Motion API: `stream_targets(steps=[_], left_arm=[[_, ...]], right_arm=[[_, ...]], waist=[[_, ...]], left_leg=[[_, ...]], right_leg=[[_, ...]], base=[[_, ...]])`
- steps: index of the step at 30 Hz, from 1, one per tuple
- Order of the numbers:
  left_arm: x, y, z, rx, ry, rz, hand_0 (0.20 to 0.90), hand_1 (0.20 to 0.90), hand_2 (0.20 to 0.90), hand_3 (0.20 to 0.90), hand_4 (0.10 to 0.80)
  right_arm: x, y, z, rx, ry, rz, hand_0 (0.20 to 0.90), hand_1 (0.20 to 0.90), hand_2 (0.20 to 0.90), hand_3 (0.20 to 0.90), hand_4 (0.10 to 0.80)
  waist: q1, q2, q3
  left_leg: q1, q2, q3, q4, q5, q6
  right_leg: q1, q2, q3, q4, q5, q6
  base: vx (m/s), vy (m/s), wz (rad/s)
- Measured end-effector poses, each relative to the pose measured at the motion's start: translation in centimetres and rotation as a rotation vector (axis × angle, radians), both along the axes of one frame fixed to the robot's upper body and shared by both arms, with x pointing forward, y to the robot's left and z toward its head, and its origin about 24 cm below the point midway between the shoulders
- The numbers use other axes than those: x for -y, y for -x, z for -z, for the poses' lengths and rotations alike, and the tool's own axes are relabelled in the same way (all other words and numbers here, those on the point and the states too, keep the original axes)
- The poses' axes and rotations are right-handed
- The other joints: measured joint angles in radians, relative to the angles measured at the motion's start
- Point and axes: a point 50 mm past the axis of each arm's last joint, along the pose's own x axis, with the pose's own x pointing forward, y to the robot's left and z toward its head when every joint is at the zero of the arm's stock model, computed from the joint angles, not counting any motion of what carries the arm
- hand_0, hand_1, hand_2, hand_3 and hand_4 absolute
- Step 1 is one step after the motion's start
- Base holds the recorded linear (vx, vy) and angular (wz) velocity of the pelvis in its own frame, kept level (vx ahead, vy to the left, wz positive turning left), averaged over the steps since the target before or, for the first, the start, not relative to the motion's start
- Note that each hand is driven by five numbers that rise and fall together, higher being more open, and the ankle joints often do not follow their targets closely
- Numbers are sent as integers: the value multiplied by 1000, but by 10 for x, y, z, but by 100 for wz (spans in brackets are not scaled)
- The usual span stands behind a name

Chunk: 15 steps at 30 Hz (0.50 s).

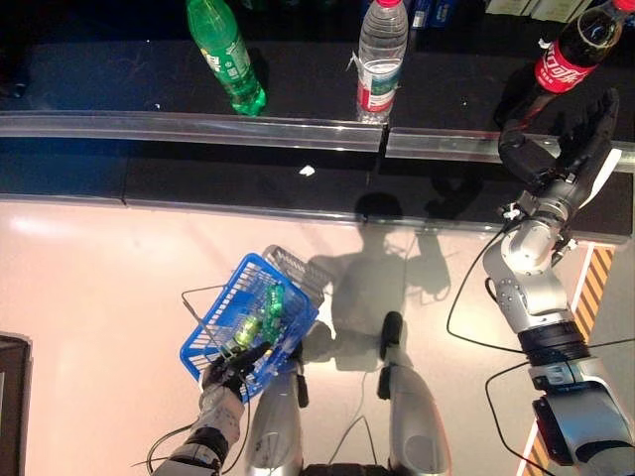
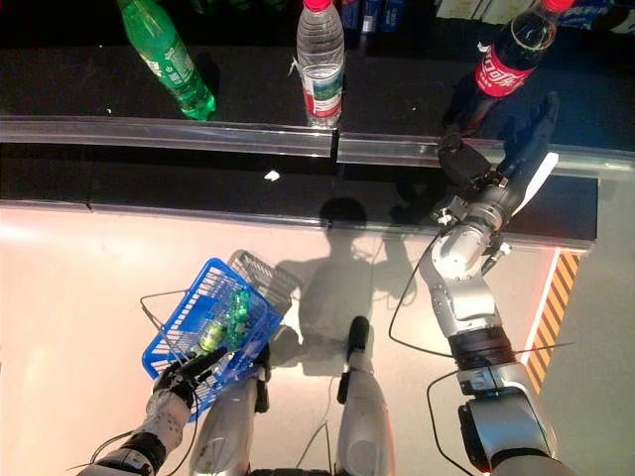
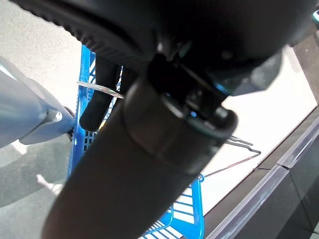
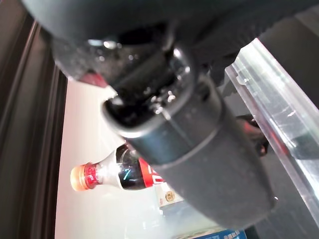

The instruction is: Pick up the drink and place into the basket.

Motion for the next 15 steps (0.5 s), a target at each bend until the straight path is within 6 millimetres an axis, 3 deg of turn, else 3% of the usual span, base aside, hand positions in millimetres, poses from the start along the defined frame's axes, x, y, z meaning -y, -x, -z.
stream_targets(steps=[7, 15], left_arm=[[5, -8, -5, 35, 11, 33, 300, 300, 300, 200, 100], [9, -13, -9, 60, 12, 63, 300, 300, 300, 200, 100]], right_arm=[[-9, -7, -34, 85, 7, -23, 900, 900, 900, 900, 800], [-8, -9, -38, 51, 29, -10, 900, 900, 900, 900, 800]], waist=[[-1, 20, 2], [4, 38, 4]], left_leg=[[-67, -9, -1, 37, -2, 3], [-102, -8, -3, 43, -2, 4]], right_leg=[[-81, -12, 9, 59, -11, 1], [-120, -11, 13, 68, -10, 0]], base=[[6, 12, 0], [5, -2, -1]])
